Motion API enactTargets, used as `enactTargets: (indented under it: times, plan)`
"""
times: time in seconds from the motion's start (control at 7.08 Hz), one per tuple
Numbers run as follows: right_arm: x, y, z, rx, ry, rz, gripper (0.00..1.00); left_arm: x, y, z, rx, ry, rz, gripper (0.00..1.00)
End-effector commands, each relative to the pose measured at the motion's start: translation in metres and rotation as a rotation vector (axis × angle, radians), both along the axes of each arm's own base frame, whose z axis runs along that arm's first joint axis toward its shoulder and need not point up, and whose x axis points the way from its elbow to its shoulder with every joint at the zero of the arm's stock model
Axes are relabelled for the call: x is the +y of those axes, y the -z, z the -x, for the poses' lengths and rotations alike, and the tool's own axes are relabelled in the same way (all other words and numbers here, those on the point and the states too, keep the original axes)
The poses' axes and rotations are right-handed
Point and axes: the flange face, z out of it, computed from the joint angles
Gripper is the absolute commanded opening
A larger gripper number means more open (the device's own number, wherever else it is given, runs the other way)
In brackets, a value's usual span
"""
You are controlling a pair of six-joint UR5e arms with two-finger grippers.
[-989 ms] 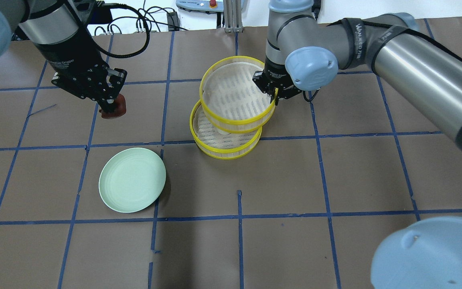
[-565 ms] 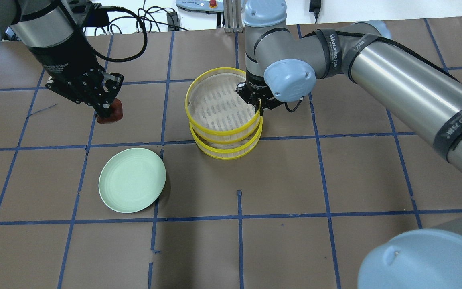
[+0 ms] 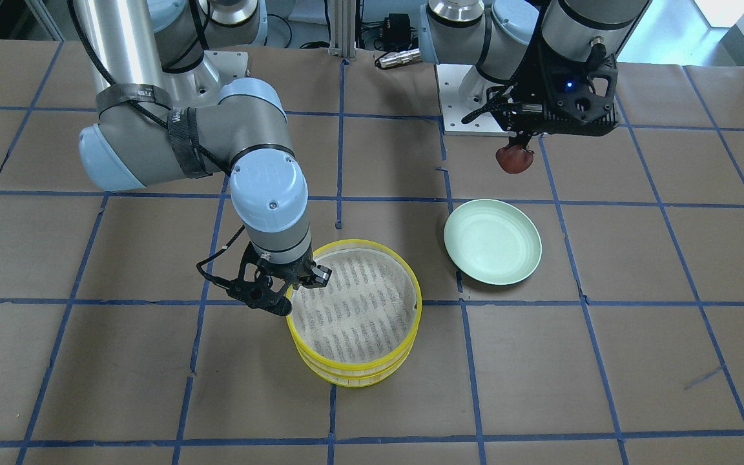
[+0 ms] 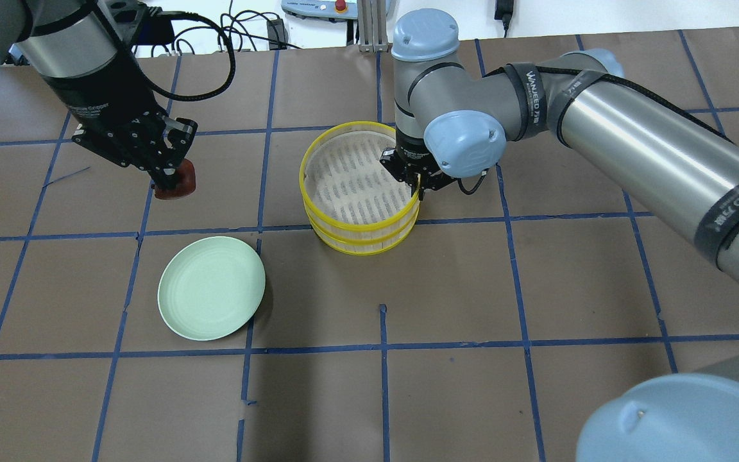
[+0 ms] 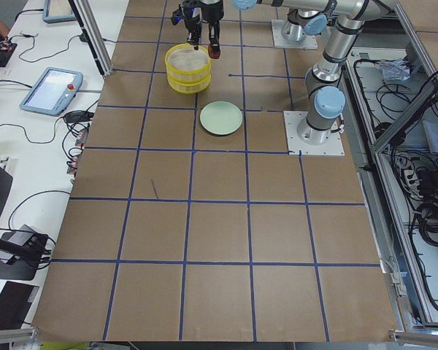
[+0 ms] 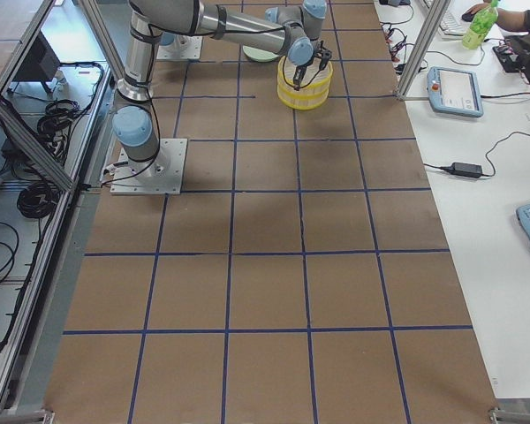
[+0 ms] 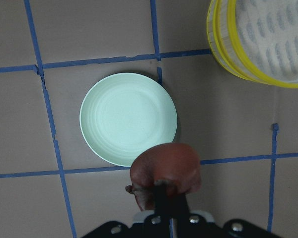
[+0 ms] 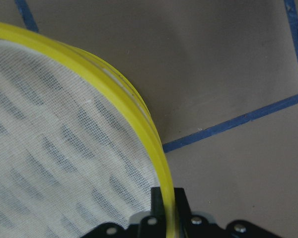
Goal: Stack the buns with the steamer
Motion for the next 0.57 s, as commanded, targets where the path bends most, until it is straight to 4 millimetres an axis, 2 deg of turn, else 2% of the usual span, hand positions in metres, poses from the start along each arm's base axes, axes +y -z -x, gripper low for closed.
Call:
enactTargets:
  times: [0.0,0.14,0.28,0.42]
  plan:
    - [0.0,0.0,0.0,-0.005,-0.005,0.008,0.79,0.0,0.001,0.0,0.0,0.0,-0.002,0.01]
    - [-0.002,-0.002,-0.001,-0.01,-0.009,0.013,0.99,0.0,0.0,0.0,0.0,0.0,0.0,0.01]
    - [-0.016,-0.02,0.013,-0.022,-0.023,0.045,0.99,0.0,0.001,0.0,0.0,0.0,-0.002,0.01]
    - [-0.029,-0.052,0.046,-0.03,-0.072,0.081,0.99,0.0,0.001,0.0,0.0,0.001,-0.002,0.01]
